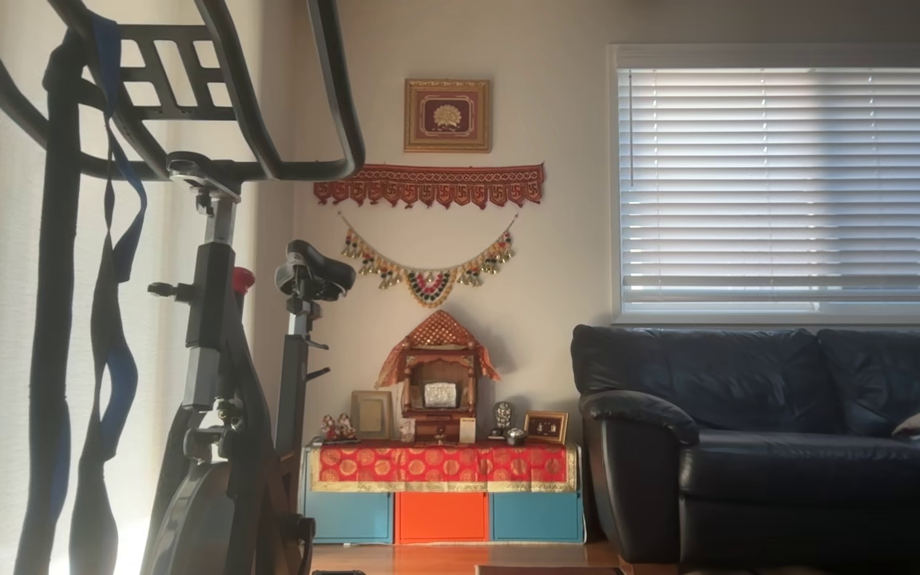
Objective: Sort medicines into box.
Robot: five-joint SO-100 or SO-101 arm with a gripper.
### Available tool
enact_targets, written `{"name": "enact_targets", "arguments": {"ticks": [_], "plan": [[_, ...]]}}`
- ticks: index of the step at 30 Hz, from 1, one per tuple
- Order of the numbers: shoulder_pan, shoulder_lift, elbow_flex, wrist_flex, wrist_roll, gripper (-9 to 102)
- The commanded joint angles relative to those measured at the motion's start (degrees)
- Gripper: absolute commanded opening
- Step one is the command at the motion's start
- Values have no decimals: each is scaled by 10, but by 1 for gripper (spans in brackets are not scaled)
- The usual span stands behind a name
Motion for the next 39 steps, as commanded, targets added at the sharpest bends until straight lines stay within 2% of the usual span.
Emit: {"name": "enact_targets", "arguments": {"ticks": [1, 5, 10, 21, 29, 39], "plan": [[45, 28, 5, -25, -69, 2], [82, 24, 33, -54, -163, 2], [105, 14, 37, -51, -268, 2], [138, -77, -10, -65, -388, 2], [168, -106, -56, -35, -495, 2], [192, -142, -73, -50, -560, 2]]}}
